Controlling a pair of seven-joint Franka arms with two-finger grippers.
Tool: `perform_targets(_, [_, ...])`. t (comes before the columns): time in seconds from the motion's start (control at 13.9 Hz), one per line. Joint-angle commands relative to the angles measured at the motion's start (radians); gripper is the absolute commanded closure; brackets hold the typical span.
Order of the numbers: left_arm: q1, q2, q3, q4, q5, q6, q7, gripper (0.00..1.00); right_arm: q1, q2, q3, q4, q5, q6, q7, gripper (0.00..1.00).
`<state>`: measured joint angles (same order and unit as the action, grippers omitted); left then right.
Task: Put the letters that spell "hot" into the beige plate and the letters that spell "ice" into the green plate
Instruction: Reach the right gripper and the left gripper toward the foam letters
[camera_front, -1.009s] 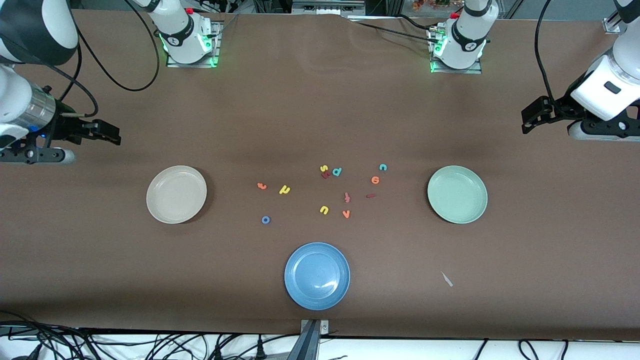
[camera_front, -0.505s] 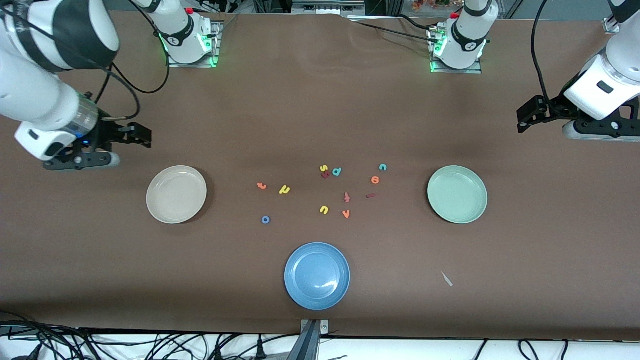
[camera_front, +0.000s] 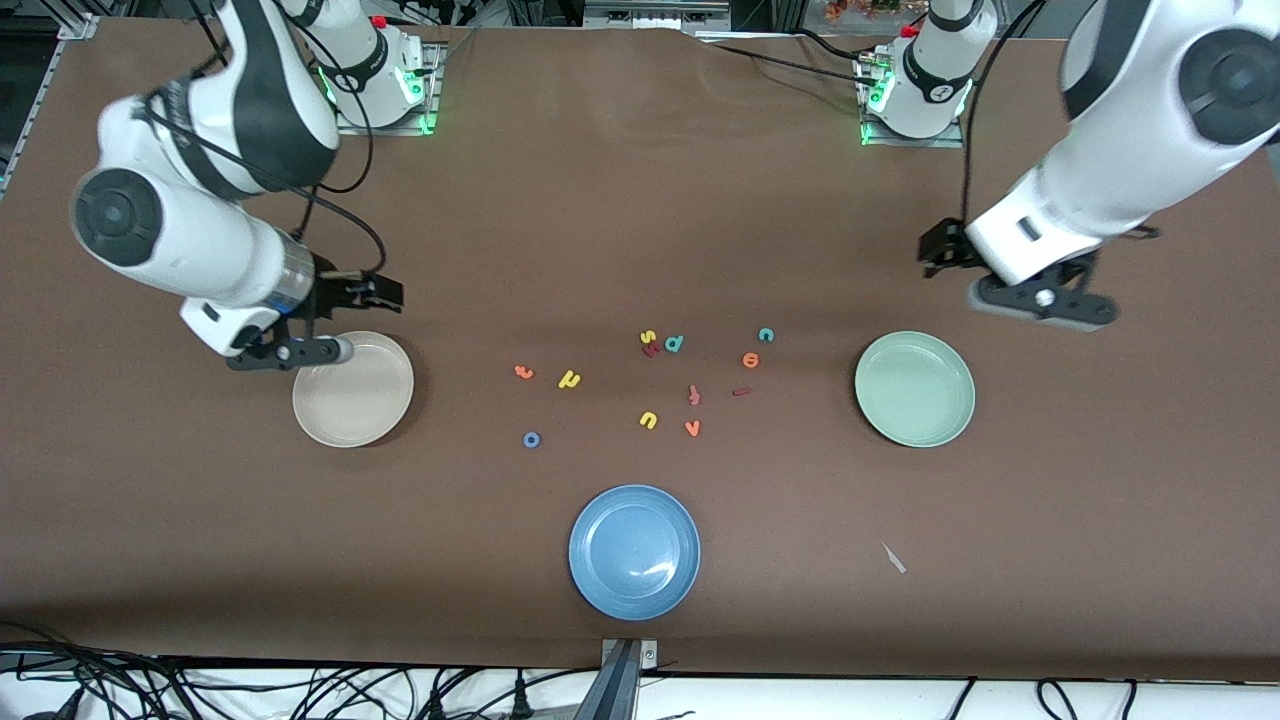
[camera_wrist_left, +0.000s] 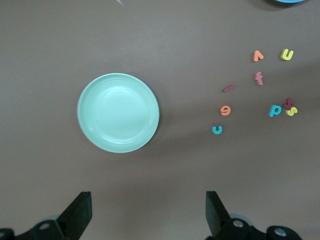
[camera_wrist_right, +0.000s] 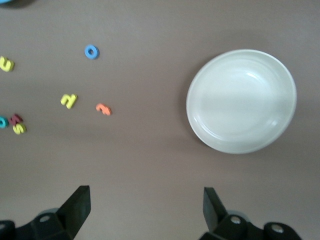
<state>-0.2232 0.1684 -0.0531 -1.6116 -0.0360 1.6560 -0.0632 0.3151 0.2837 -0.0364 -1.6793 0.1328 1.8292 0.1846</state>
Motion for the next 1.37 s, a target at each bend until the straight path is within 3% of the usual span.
perform_targets(0.0, [-0.047,0.11,0.009,0.041,-0.042,0.071,0.01,0.0,0.038,0.099,-0.003,0.03,0.014,0.071,0.039,0.0])
perform_targets(0.36, [-0.142,0.278,0.009,0.041,-0.044,0.223,-0.007,0.0,0.088,0.227,-0.003,0.067,-0.008,0.175,0.015,0.0])
perform_targets(0.65, [-0.231,0.381,0.009,0.012,-0.039,0.361,-0.163,0.0,0.146,0.288,-0.002,0.067,-0.008,0.28,-0.121,0.0])
perform_targets(0.72, [-0.251,0.39,0.009,-0.008,-0.035,0.407,-0.218,0.04,0.162,0.299,-0.002,0.067,-0.01,0.282,-0.173,0.0])
perform_targets(0.87, [-0.274,0.41,0.009,-0.051,-0.035,0.5,-0.24,0.24,0.189,0.319,-0.002,0.063,-0.009,0.311,-0.262,0.0])
perform_targets(1.15, [-0.289,0.463,0.009,-0.12,-0.027,0.663,-0.241,0.23,0.233,0.379,-0.002,0.003,-0.015,0.511,-0.315,0.0])
perform_targets(1.3, [-0.291,0.468,0.009,-0.128,0.007,0.666,-0.239,0.23,0.233,0.393,-0.002,-0.034,-0.013,0.591,-0.367,0.0])
